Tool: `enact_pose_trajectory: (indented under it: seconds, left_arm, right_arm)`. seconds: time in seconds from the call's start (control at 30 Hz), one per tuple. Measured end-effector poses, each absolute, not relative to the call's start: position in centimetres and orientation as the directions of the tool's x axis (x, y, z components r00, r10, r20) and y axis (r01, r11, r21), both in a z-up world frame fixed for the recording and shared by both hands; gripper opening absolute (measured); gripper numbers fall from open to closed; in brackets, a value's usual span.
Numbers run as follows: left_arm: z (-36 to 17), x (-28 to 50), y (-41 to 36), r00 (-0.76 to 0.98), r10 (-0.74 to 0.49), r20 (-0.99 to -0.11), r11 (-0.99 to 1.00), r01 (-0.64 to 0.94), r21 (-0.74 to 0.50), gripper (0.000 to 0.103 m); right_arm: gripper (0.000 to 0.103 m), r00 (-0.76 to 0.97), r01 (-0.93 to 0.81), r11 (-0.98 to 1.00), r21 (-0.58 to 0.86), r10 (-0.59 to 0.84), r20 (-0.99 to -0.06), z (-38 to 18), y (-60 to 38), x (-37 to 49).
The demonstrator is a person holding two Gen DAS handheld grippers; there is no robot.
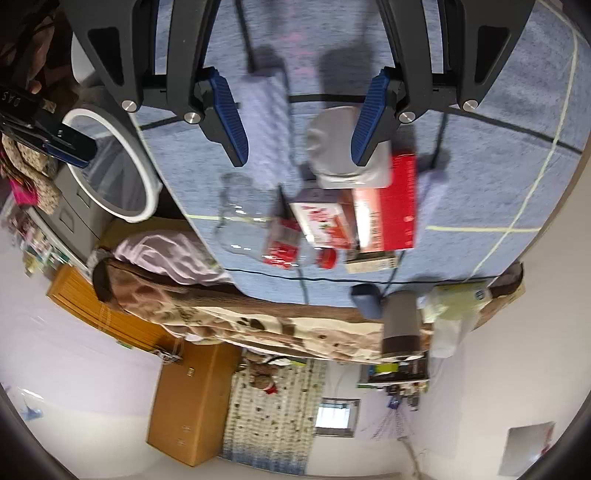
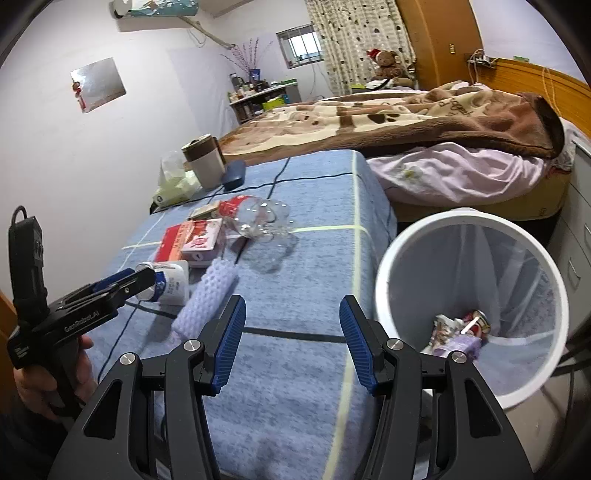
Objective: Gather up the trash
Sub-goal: 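Move both tools back to the table and grasp the white cup with the left tool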
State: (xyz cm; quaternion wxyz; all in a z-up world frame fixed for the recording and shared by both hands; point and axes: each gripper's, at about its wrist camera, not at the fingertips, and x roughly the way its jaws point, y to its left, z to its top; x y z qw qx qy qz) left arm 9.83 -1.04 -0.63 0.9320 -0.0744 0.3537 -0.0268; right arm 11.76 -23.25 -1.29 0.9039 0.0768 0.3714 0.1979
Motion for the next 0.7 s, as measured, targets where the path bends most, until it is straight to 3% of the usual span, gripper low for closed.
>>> enact_pose_trajectory:
  seconds: [0.1,0.17,0.7]
  left_arm:
    - [-0.9,9.9,0.1,0.747,-0.086,-0.659,0.986,-0.031,-0.163,0.058]
    - [-1.1,10.0,0.6,0.749,-0.072,-0.659,0.986,-0.046,-0.160,0.058]
    - [-1.9,10.2,1.7,0.747,-0.065,-0.661,0.982,-0.069,-0.175,0.061]
  right_arm:
    - [0.059,0.640,-0.317,0.905,0.283,0.424,-0.641,-1.4,-22.8,12.2]
    - [0.067,0.643,-0.324,0.906,0.273,0.422,-0.639,-1.3,-22.5,12.4]
    - [0.067,0.625,-0.356,0.898,0.259,0.434,-0.649,-2.0,-21.1,14.5]
